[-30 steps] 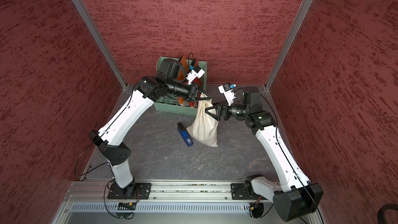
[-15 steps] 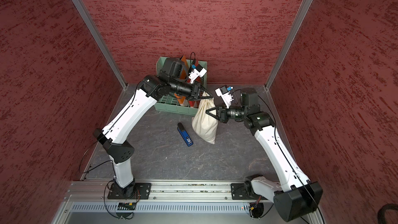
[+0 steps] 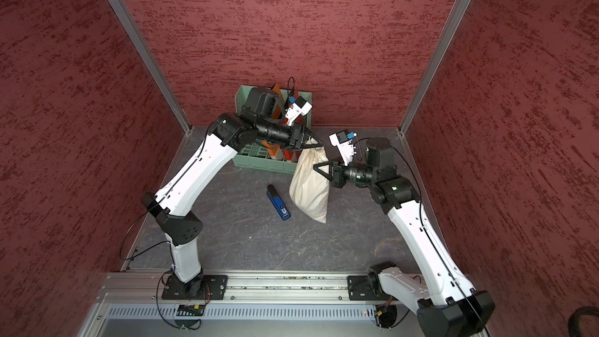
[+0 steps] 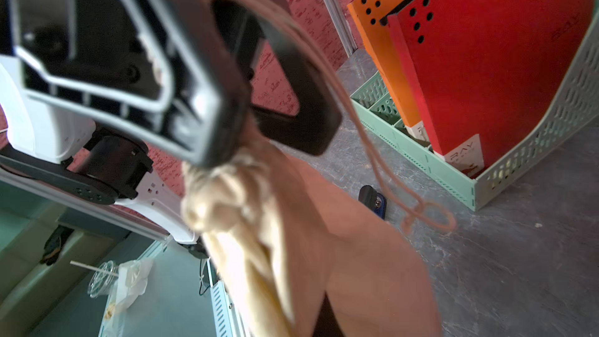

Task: Close the soil bag
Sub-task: Place the soil bag at the center of the board.

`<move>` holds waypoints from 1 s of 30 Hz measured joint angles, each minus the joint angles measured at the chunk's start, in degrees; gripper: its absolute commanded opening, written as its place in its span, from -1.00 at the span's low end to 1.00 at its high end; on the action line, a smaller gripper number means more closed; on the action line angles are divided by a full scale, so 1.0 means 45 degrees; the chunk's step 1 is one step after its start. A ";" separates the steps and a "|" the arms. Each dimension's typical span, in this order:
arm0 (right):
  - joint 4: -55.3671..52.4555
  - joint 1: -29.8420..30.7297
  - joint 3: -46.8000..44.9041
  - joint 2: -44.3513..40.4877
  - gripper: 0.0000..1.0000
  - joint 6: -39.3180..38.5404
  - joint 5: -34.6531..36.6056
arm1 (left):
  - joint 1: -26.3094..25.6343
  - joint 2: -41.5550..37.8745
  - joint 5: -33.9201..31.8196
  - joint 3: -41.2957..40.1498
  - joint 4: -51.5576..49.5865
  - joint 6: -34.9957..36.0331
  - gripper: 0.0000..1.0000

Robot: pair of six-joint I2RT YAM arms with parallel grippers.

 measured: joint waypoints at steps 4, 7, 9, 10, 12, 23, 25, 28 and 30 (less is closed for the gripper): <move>0.0578 0.0000 -0.0010 -0.0355 -1.00 0.0568 0.0457 | 0.0000 0.0000 -0.0233 0.0000 0.0005 0.0136 1.00; 0.0777 0.0000 -0.0010 -0.0510 -1.00 0.0724 0.0801 | 0.0005 -0.0019 -0.0340 0.0000 0.0019 0.0214 0.99; 0.0826 0.0000 -0.0010 -0.0510 -1.00 0.0753 0.1030 | 0.0015 -0.0068 -0.0389 -0.0019 0.0024 0.0223 0.99; 0.0831 0.0000 -0.0005 -0.0500 -1.00 0.0782 0.1166 | 0.0034 -0.0107 -0.0423 -0.0078 0.0019 0.0233 1.00; 0.0869 0.0000 -0.0005 -0.0495 -1.00 0.0889 0.1452 | 0.0073 -0.0291 -0.0452 -0.0359 0.0034 0.0267 0.99; 0.1001 0.0039 0.0389 -0.0389 -1.00 0.1525 0.3308 | 0.0835 -0.1579 -0.0631 -0.1899 0.0053 0.0267 1.00; 0.0971 0.0039 0.0636 -0.0296 -1.00 0.1598 0.3716 | 0.0976 -0.1894 -0.0733 -0.2297 0.0083 0.0267 0.99; 0.0913 0.0034 0.1015 -0.0180 -1.00 0.1744 0.4279 | 0.1190 -0.2336 -0.0894 -0.2856 0.0257 0.0282 0.99; 0.0889 0.0034 0.1302 -0.0097 -1.00 0.1792 0.4677 | 0.1316 -0.2618 -0.1049 -0.3196 0.0374 0.0301 0.99</move>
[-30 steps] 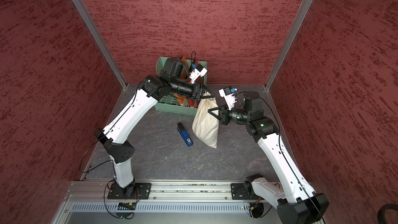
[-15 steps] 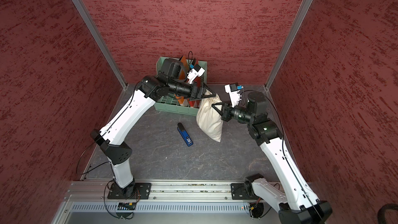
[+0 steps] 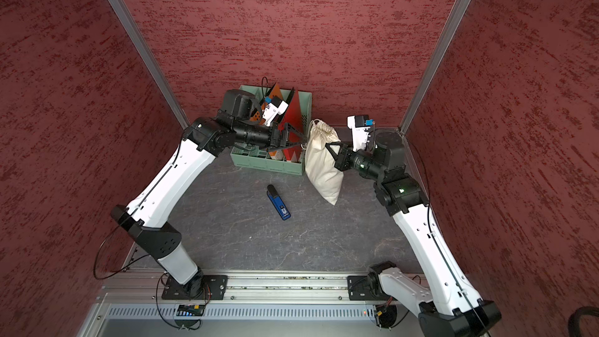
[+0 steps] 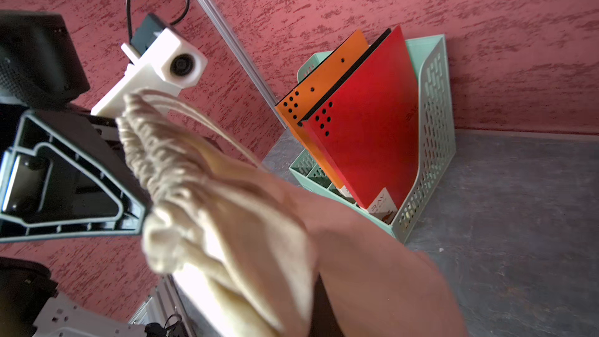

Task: Close the soil bag
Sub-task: Place the soil bag at the center of the board.

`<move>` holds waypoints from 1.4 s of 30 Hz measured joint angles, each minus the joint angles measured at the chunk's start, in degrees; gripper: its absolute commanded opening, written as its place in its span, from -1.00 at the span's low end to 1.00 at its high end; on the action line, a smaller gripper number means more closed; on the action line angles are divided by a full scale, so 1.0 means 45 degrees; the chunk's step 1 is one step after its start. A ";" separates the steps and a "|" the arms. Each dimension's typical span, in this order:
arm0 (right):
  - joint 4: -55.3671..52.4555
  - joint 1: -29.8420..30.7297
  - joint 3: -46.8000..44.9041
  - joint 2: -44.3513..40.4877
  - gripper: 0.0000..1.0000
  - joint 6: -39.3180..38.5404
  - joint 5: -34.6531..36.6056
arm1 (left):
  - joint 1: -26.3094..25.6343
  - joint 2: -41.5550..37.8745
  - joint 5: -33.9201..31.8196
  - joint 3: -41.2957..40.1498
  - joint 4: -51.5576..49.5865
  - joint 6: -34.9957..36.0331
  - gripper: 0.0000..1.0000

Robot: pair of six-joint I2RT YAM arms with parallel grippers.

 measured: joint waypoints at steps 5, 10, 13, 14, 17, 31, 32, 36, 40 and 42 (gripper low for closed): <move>-0.0073 0.0000 0.0738 0.0282 -1.00 0.0058 0.1025 | 0.0136 -0.0510 -0.0899 -0.0374 0.0087 0.0053 0.99; -0.0219 0.0000 0.1389 0.0840 -1.00 0.0223 0.1773 | 0.0170 -0.1093 -0.2424 -0.0894 0.0078 0.0228 0.99; -0.0335 0.0000 0.1676 0.1171 -1.00 0.0277 0.2161 | 0.0180 -0.1977 -0.3468 -0.2220 0.0423 0.0491 1.00; -0.0427 0.0000 0.1787 0.1273 -1.00 0.0291 0.2331 | 0.0180 -0.2346 -0.3779 -0.2798 0.0665 0.0593 0.99; -0.0699 0.0000 0.2093 0.1535 -1.00 0.0335 0.2851 | 0.0189 -0.3677 -0.4818 -0.4760 0.1617 0.0962 0.99; -0.0991 0.0000 0.3113 0.2662 -1.00 0.0539 0.5848 | 0.1642 -0.5994 -0.7402 -0.8097 0.3575 0.1928 1.00; -0.0996 0.0000 0.3303 0.2875 -1.00 0.0495 0.5994 | 0.1729 -0.5994 -0.7402 -0.8262 0.3604 0.1967 0.99; -0.1083 0.0000 0.3910 0.3546 -1.00 0.0194 0.6547 | 0.2103 -0.5994 -0.7334 -0.8888 0.3706 0.2064 0.99; -0.1151 0.0000 0.4410 0.4167 -1.00 -0.0180 0.6965 | 0.2443 -0.5999 -0.7266 -0.9432 0.3866 0.2273 0.99; -0.1107 0.0000 0.4493 0.4396 -1.00 -0.0369 0.7091 | 0.2569 -0.6013 -0.7247 -0.9680 0.3925 0.2448 0.99</move>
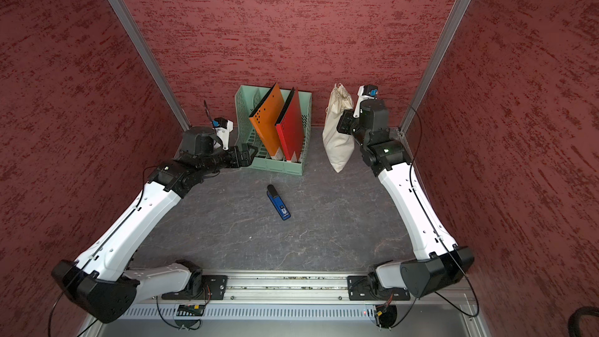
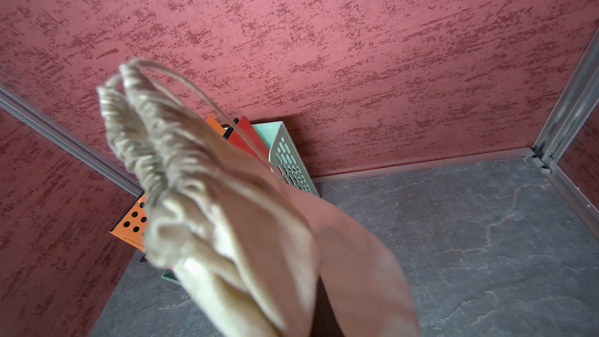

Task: Close the soil bag
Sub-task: Place the soil bag at the center of the board.

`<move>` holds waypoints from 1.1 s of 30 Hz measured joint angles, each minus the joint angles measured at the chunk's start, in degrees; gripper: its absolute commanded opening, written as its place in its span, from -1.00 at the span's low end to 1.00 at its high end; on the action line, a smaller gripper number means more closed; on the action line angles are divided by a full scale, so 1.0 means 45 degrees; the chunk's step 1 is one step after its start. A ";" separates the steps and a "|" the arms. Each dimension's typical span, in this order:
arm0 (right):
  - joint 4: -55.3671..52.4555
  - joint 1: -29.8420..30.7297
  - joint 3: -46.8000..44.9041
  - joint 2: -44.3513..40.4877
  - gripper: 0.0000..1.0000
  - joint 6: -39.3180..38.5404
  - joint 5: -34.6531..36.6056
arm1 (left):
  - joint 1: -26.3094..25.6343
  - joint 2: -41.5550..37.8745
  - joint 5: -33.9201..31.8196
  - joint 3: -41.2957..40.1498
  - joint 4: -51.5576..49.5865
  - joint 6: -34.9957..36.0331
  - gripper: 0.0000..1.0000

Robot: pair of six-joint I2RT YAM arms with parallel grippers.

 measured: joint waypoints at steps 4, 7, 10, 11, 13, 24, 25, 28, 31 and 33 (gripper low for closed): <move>0.0024 0.0000 0.0000 0.0359 -1.00 -0.0291 0.0219 | 0.0121 -0.0262 0.0034 -0.0607 0.0291 0.0311 0.99; 0.0044 0.0000 0.0000 0.0607 -1.00 -0.0520 0.0340 | 0.0136 -0.0622 0.0073 -0.1049 0.0695 0.0427 0.99; 0.0146 0.0000 -0.0005 0.0855 -1.00 -0.0714 0.0442 | 0.0136 -0.1044 0.0073 -0.1496 0.1083 0.0505 0.99; 0.0228 0.0000 -0.0029 0.0937 -1.00 -0.0767 0.0461 | 0.0146 -0.1161 0.0073 -0.1613 0.1175 0.0525 0.99; 0.0495 -0.0010 -0.0131 0.1049 -1.00 -0.0845 0.0534 | 0.0146 -0.1360 0.0058 -0.1855 0.1399 0.0568 0.99; 0.1855 -0.0398 -0.1175 0.1651 -1.00 -0.0894 0.0971 | 0.0189 -0.1613 -0.0024 -0.2642 0.2079 0.0651 0.99; 0.1914 -0.0461 -0.1253 0.1700 -1.00 -0.0899 0.1001 | 0.0194 -0.1613 -0.0024 -0.2647 0.2137 0.0665 1.00; 0.2064 -0.0588 -0.1341 0.1904 -1.00 -0.0908 0.1044 | 0.0204 -0.1613 -0.0024 -0.2671 0.2268 0.0699 0.99; 0.2234 -0.0656 -0.1409 0.2098 -1.00 -0.0957 0.1083 | 0.0267 -0.1617 -0.0029 -0.2822 0.2331 0.0748 0.99; 0.2365 -0.0695 -0.1520 0.2157 -1.00 -0.0971 0.1112 | 0.0330 -0.1632 -0.0029 -0.2982 0.2327 0.0831 0.99</move>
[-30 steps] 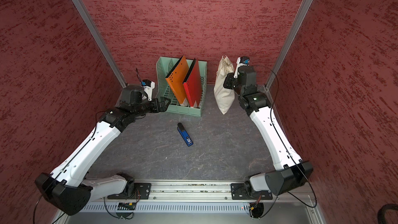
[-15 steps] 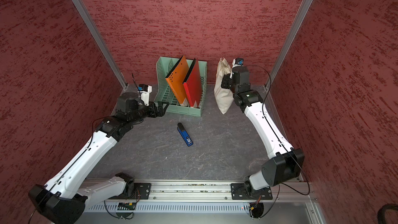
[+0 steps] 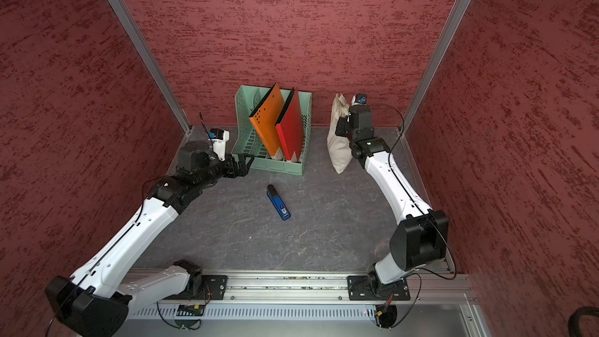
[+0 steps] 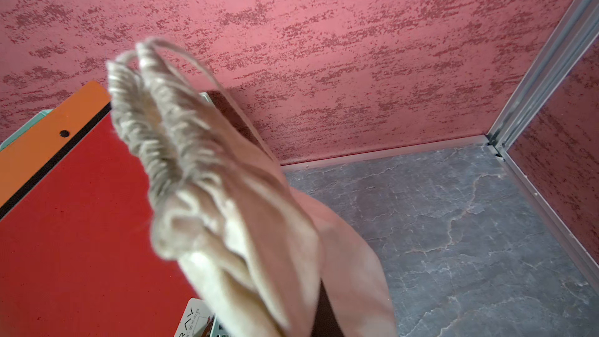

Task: Close the soil bag
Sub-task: Place the soil bag at the center of the board.

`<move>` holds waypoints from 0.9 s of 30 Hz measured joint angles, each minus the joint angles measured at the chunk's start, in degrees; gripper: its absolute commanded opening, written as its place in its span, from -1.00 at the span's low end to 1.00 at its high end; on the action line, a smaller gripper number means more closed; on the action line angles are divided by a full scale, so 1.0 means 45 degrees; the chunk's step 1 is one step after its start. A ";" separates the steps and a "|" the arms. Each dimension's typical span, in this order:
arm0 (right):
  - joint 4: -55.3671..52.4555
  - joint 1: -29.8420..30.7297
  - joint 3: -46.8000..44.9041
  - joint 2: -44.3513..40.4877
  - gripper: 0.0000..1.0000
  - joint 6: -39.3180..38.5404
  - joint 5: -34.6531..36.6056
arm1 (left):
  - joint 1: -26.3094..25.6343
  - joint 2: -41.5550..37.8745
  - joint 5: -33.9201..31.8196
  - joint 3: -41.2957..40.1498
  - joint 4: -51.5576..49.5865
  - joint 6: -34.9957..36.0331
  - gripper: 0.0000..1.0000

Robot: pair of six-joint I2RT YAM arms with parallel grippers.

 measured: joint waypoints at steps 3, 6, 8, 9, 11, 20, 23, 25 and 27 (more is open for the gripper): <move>0.0092 -0.0024 -0.0053 0.0117 -1.00 0.0010 0.0039 | 0.0121 -0.0049 -0.0005 -0.0180 -0.0005 0.0185 0.99; 0.0238 -0.0044 -0.0058 0.0262 -1.00 0.0024 0.0049 | 0.0296 -0.0121 0.0000 -0.0228 0.0005 0.0359 0.99; 0.0325 -0.0044 -0.0058 0.0374 -1.00 0.0034 0.0058 | 0.0418 -0.0199 0.0005 -0.0228 0.0000 0.0442 1.00; 0.0379 -0.0044 -0.0063 0.0437 -1.00 0.0034 0.0083 | 0.0471 -0.0238 0.0010 -0.0228 0.0010 0.0471 1.00; 0.0559 -0.0044 -0.0112 0.0578 -1.00 0.0049 0.0121 | 0.0563 -0.0267 0.0034 -0.0228 0.0010 0.0539 0.99; 0.1141 -0.0068 -0.0753 0.0947 -1.00 0.0131 0.0272 | 0.0777 -0.0403 0.0058 -0.0282 0.0010 0.0685 0.99; 0.1185 -0.0092 -0.0933 0.0996 -1.00 0.0136 0.0282 | 0.0787 -0.0549 0.0068 -0.0418 0.0015 0.0680 0.99; 0.1277 -0.0126 -0.1020 0.1035 -1.00 0.0141 0.0296 | 0.0787 -0.0588 0.0083 -0.0491 0.0015 0.0675 0.99; 0.1355 -0.0175 -0.1127 0.1049 -1.00 0.0151 0.0335 | 0.0787 -0.0593 0.0107 -0.0549 0.0024 0.0675 1.00</move>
